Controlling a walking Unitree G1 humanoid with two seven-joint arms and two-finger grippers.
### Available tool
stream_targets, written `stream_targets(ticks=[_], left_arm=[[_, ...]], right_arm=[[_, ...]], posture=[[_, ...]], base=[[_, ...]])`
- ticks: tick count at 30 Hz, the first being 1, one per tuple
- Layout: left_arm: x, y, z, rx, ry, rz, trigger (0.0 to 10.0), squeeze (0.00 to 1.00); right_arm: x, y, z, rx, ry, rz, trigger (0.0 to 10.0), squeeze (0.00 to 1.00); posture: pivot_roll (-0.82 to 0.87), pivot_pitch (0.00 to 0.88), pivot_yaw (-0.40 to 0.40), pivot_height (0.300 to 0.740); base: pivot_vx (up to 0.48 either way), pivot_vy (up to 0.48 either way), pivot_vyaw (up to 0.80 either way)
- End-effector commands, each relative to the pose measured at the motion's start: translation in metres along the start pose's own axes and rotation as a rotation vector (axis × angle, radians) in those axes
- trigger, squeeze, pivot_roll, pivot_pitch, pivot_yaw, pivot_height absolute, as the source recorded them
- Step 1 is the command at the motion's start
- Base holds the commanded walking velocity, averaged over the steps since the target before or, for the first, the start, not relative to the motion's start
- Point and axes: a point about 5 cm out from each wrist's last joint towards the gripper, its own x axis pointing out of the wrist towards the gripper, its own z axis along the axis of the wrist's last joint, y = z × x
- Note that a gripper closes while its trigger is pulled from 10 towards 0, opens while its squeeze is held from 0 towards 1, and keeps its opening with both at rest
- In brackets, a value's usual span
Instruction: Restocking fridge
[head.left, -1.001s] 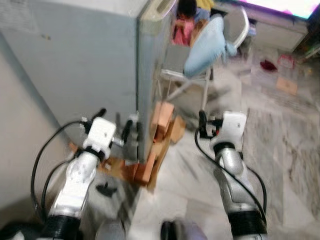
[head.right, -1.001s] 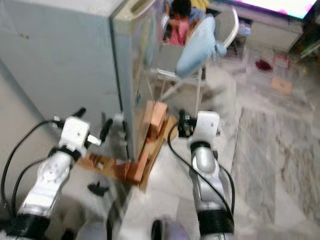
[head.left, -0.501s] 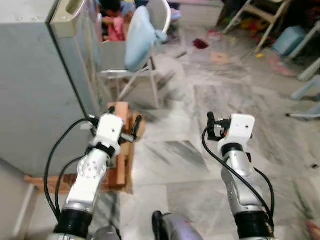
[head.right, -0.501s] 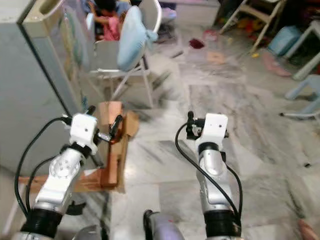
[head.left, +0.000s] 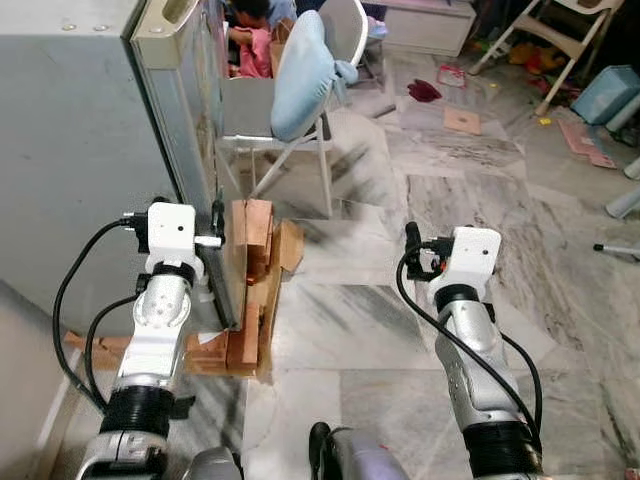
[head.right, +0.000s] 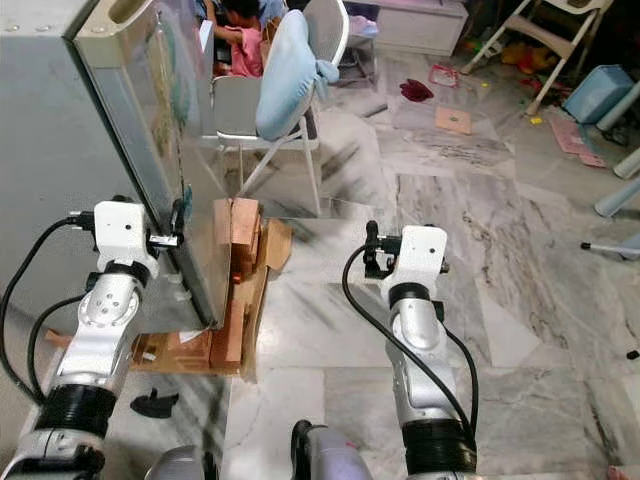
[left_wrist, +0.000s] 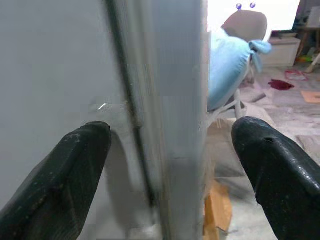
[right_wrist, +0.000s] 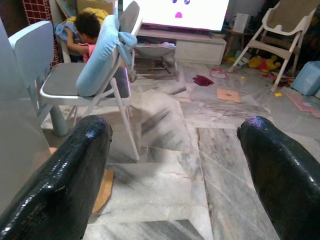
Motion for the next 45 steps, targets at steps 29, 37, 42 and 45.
stream_targets(ticks=[29,37,42,45], left_arm=[[0.01,-0.043,0.012,-0.036,-0.046,-0.253,10.0,0.0],[-0.024,-0.032,-0.003,-0.056,-0.043,-0.305,10.0,0.0],[-0.034,-0.022,-0.006,-0.078,-0.043,-0.265,10.0,0.0],[-0.038,-0.022,-0.006,-0.085,-0.044,-0.269,10.0,0.0]], right_arm=[[-0.005,-0.012,0.002,-0.021,0.004,-0.018,10.0,0.0],[-0.008,-0.013,0.0,-0.022,0.009,-0.026,10.0,0.0],[-0.007,-0.012,-0.002,-0.015,0.022,-0.026,10.0,0.0],[-0.007,-0.012,-0.002,-0.016,0.019,-0.025,10.0,0.0]], posture=[[-0.01,0.096,-0.08,0.74],[0.0,0.106,-0.073,0.74],[0.0,0.112,-0.071,0.74],[0.0,0.112,-0.071,0.74]], base=[[0.0,0.0,0.0],[0.0,0.0,0.0],[0.112,0.0,-0.54],[0.37,0.0,-0.72]])
